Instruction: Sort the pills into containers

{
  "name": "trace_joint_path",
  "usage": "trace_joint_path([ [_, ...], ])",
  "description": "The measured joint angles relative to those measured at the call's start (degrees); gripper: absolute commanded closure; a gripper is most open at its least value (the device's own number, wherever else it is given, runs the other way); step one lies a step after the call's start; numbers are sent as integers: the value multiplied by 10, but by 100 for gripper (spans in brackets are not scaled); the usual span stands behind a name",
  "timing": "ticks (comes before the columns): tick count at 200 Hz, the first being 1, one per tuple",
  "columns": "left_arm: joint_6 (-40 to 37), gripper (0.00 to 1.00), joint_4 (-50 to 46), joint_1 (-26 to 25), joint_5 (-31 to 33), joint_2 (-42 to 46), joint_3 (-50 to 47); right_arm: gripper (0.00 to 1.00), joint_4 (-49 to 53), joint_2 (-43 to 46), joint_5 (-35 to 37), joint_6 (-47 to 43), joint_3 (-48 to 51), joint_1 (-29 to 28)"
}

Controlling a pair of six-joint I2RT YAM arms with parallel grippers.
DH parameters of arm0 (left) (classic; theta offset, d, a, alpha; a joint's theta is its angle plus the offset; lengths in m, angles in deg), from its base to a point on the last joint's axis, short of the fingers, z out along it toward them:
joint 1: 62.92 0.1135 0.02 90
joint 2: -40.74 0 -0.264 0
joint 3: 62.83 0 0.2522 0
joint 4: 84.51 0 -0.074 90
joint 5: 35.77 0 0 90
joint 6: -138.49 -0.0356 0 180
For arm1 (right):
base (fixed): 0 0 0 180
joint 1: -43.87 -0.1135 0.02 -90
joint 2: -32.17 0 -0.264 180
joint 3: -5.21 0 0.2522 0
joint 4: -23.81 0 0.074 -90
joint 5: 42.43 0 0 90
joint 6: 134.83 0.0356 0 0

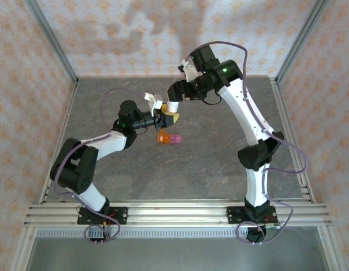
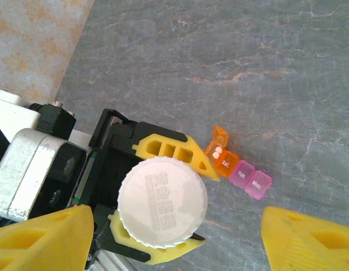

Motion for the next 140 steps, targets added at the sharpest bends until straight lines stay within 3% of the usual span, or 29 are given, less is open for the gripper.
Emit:
trace_joint_path([
  [35, 0, 100, 0, 0, 0, 0, 0, 24, -2, 0, -5, 0, 5, -5],
  [140, 0, 100, -4, 0, 0, 0, 0, 44, -7, -5, -17, 3, 10, -13],
])
